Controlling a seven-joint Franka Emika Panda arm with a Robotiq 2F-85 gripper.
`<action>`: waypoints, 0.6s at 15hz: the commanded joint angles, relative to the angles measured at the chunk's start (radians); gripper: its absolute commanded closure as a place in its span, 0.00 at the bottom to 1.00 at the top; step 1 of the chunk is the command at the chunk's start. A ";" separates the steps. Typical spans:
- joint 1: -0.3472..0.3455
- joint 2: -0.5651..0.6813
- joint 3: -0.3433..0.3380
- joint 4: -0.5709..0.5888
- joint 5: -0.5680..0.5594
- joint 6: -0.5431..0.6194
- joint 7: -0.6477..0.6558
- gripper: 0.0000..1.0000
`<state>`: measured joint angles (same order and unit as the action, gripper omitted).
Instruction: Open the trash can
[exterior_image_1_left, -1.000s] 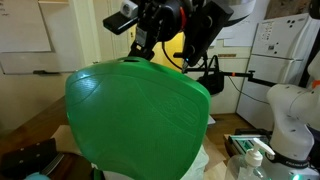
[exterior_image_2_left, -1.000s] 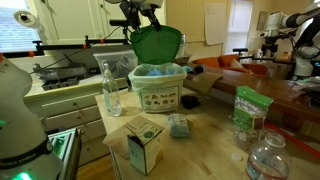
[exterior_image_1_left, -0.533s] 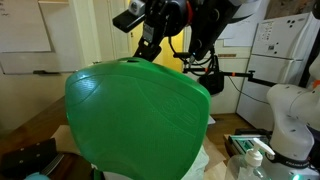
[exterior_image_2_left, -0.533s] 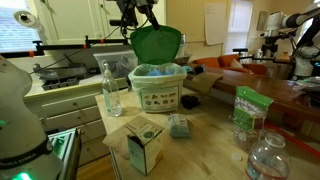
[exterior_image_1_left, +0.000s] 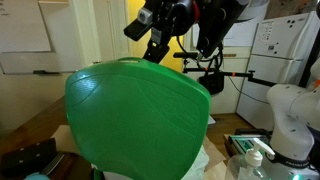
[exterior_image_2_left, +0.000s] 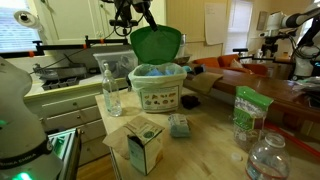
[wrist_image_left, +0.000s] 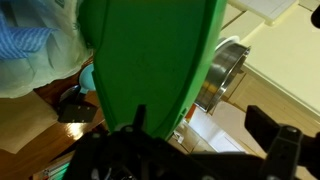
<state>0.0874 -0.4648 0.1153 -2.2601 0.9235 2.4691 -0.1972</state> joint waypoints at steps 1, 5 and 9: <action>-0.016 -0.070 0.014 -0.068 -0.104 0.032 0.111 0.00; -0.037 -0.138 0.004 -0.114 -0.222 0.021 0.224 0.00; -0.042 -0.201 -0.021 -0.147 -0.313 -0.026 0.286 0.00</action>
<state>0.0529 -0.5993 0.1076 -2.3582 0.6867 2.4787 0.0275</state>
